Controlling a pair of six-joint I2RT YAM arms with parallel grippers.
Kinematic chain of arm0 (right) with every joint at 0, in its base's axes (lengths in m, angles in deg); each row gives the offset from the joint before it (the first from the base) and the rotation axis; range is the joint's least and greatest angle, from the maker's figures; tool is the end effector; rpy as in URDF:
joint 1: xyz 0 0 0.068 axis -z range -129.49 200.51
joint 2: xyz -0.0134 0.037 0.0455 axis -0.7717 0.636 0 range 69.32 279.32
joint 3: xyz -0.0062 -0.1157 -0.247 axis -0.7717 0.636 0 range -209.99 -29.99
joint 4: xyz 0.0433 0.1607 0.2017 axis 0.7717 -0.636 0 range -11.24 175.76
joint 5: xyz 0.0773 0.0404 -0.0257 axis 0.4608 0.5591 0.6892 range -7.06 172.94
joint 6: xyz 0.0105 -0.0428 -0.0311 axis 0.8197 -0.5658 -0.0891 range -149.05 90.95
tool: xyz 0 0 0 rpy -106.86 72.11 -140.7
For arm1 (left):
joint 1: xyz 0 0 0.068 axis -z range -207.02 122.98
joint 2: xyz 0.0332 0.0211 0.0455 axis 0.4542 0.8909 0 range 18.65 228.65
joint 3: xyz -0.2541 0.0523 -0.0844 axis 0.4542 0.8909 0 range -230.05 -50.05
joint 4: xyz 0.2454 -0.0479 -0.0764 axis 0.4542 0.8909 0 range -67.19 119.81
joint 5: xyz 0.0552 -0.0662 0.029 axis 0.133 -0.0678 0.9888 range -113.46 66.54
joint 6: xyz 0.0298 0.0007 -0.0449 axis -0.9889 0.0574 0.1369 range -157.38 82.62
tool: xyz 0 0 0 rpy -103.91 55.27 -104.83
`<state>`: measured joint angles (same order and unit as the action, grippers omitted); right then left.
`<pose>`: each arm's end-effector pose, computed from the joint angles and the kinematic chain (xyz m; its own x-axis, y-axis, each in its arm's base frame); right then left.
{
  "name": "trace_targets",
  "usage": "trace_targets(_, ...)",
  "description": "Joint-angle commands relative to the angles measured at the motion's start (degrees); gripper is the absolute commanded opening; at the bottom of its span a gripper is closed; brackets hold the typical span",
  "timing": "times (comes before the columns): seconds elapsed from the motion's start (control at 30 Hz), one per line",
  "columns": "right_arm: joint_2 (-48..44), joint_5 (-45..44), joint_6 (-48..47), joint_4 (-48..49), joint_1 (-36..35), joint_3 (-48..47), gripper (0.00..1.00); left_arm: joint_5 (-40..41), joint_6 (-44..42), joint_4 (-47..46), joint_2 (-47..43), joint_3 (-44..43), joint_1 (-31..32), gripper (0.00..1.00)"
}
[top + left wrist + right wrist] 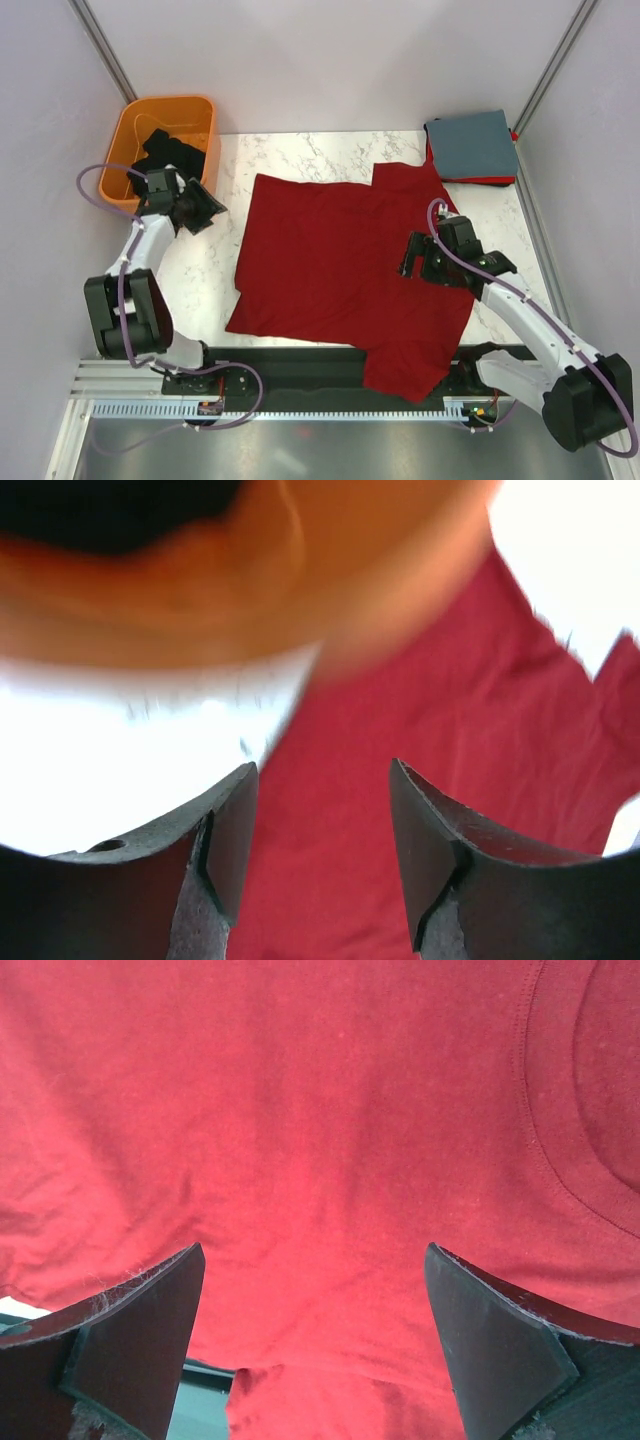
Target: Fold and stack the t-shirts
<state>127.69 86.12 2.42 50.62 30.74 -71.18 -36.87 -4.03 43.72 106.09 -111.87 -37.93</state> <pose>0.1879 0.0695 0.2365 -0.8282 0.2562 -0.4984 0.0735 0.9314 0.3566 0.3254 0.0543 0.2466 -0.5802 -0.6564 -0.4822 -0.4146 0.7476 -0.5189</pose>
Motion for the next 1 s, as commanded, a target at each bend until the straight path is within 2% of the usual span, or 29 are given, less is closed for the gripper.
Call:
trace_targets(0.0, 2.0, -2.1, 0.6, 2.0, -0.2, -1.8, 0.98, -0.3, 1.2, 2.1, -9.5, 6.9, 2.3, 0.63)
trace_targets(0.03, 3.2, -2.2, 0.5, 1.9, -0.2, -3.0, 0.98, 0.1, 2.3, 2.3, -14.0, 11.3, 3.3, 0.63)
trace_targets(0.13, 5.8, -6.2, 1.0, 1.2, -0.3, -5.8, 0.98, 2.7, 6.1, 1.5, -19.9, 17.7, 7.8, 0.62)
trace_targets(0.17, 6.7, -7.6, 1.8, 1.3, -0.3, -6.5, 0.98, 3.2, 6.4, 0.5, -21.4, 18.3, 13.2, 0.63)
trace_targets(0.23, 10.9, -11.7, 2.0, 1.5, -0.2, -9.4, 0.98, 4.0, 7.1, -1.4, -20.2, 16.9, 20.2, 0.64)
trace_targets(0.33, 19.7, -13.9, 0.4, 1.0, -0.1, -15.0, 0.98, 5.6, 5.0, -0.5, -12.1, 10.3, 25.6, 0.66)
trace_targets(0.43, 28.7, -17.1, -2.5, 0.1, 0.5, -22.2, 0.98, 6.0, 3.9, -0.3, -2.0, 3.1, 26.8, 0.67)
trace_targets(0.63, 45.5, -15.1, -5.4, 0.3, 5.6, -34.4, 0.98, 4.5, 1.9, 1.5, 17.0, -12.8, 26.9, 0.67)
trace_targets(0.7, 49.3, -15.9, -6.5, 0.2, 5.9, -39.3, 0.98, 6.7, 1.8, 3.0, 23.1, -17.9, 26.9, 0.67)
trace_targets(0.8, 59.3, -15.1, -7.2, -1.2, 5.9, -46.8, 0.98, 10.9, 2.3, 7.7, 29.8, -24.0, 26.5, 0.67)
trace_targets(0.97, 69.5, -12.1, -8.1, -3.4, 5.8, -58.3, 0.98, 12.6, 5.3, 8.5, 33.8, -26.5, 23.2, 0.65)
